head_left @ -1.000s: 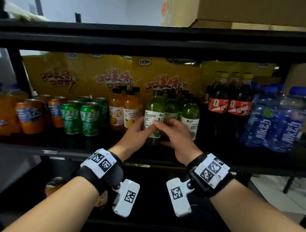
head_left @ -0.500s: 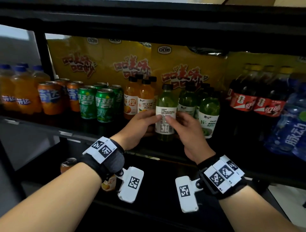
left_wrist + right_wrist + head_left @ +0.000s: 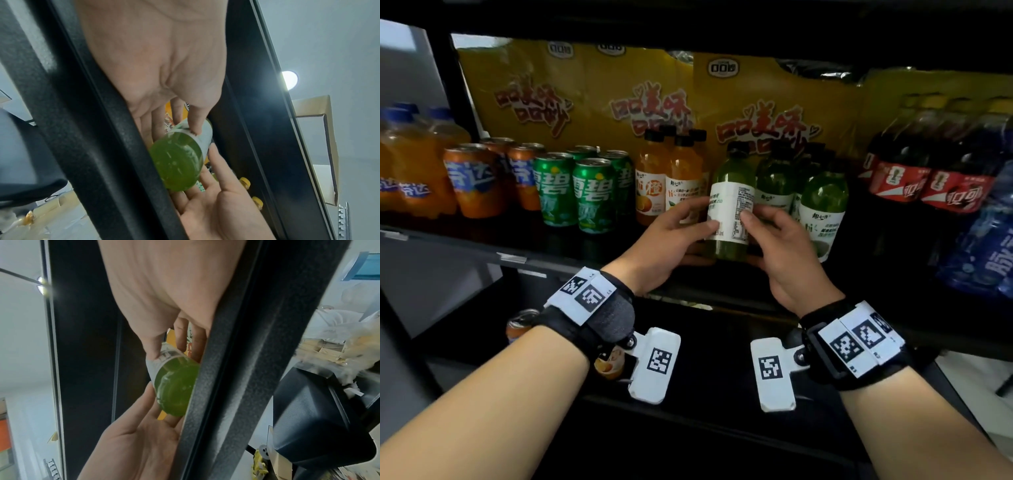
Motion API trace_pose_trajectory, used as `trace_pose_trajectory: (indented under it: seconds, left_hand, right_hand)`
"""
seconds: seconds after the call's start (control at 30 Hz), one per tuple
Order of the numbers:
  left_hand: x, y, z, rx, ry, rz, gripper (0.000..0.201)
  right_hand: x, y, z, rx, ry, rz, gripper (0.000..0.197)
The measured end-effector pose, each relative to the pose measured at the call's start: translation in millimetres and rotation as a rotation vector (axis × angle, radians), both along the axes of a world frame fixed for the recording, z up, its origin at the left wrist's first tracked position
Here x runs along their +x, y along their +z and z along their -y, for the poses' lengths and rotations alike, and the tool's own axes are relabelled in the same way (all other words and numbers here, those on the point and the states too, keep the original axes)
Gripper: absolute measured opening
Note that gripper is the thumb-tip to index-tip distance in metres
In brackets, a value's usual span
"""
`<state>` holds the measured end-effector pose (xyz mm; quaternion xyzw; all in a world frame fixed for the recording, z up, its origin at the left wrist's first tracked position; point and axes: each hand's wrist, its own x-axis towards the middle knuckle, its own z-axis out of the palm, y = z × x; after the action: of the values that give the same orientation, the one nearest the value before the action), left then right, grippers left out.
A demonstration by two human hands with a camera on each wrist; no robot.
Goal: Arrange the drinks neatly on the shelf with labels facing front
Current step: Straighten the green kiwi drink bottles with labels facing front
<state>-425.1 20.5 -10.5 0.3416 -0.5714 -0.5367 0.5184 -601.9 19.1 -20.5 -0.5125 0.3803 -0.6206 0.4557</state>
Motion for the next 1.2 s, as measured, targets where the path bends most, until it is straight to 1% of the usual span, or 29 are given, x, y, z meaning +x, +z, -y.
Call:
trace_pose_trajectory:
  seconds: [0.07, 0.1, 0.23, 0.37, 0.47, 0.57, 0.7, 0.77, 0.83, 0.9, 1.0, 1.1, 1.2]
  left_hand:
    - [0.1, -0.4, 0.1, -0.016, 0.004, -0.001, 0.044]
    - [-0.1, -0.9, 0.3, -0.025, 0.000, 0.007, 0.043]
    - [0.8, -1.1, -1.1, -0.023, -0.059, 0.033, 0.031]
    - [3.8, 1.3, 1.3, 0.020, -0.075, 0.021, 0.028]
    - [4.6, 1.2, 2.1, 0.040, -0.079, 0.010, 0.034]
    - [4.8, -0.5, 0.7, 0.010, -0.065, -0.004, 0.039]
    - [3.7, -0.4, -2.5, -0.030, -0.027, 0.030, 0.060]
    - [3.2, -0.2, -4.1, -0.040, -0.028, 0.042, 0.064]
    - [3.1, 0.2, -3.9, -0.048, -0.025, 0.049, 0.060]
    - [2.9, 0.8, -3.4, -0.043, -0.027, 0.056, 0.049]
    - [3.2, 3.2, -2.4, 0.003, -0.037, 0.014, 0.038]
    - [3.5, 3.3, -1.0, 0.025, -0.038, -0.016, 0.037]
    - [2.4, 1.0, -0.6, -0.003, -0.004, -0.022, 0.036]
  right_hand:
    - [0.6, 0.6, -1.5, 0.001, 0.010, -0.009, 0.040]
    - [0.4, 0.4, -1.9, -0.003, 0.017, -0.015, 0.043]
    - [0.1, 0.0, -2.4, -0.005, 0.033, -0.008, 0.034]
    - [-2.0, 0.0, -2.4, -0.006, 0.027, 0.040, 0.027]
    - [-1.3, -0.1, -3.0, -0.021, -0.006, 0.038, 0.023]
    - [0.0, 0.2, -4.1, -0.044, -0.032, 0.022, 0.021]
    - [0.3, -0.8, -7.3, -0.058, 0.027, -0.008, 0.024]
    - [0.1, -1.1, -8.4, -0.055, 0.048, -0.015, 0.025]
    - [0.5, -0.8, -8.4, -0.052, 0.047, -0.006, 0.030]
    - [0.6, -0.6, -8.2, -0.044, 0.038, 0.018, 0.034]
    - [0.0, 0.2, -7.5, -0.032, 0.035, 0.056, 0.029]
    - [-0.7, -0.1, -5.9, -0.024, 0.027, 0.057, 0.028]
    - [-0.3, -1.8, -4.8, -0.040, 0.018, 0.036, 0.028]
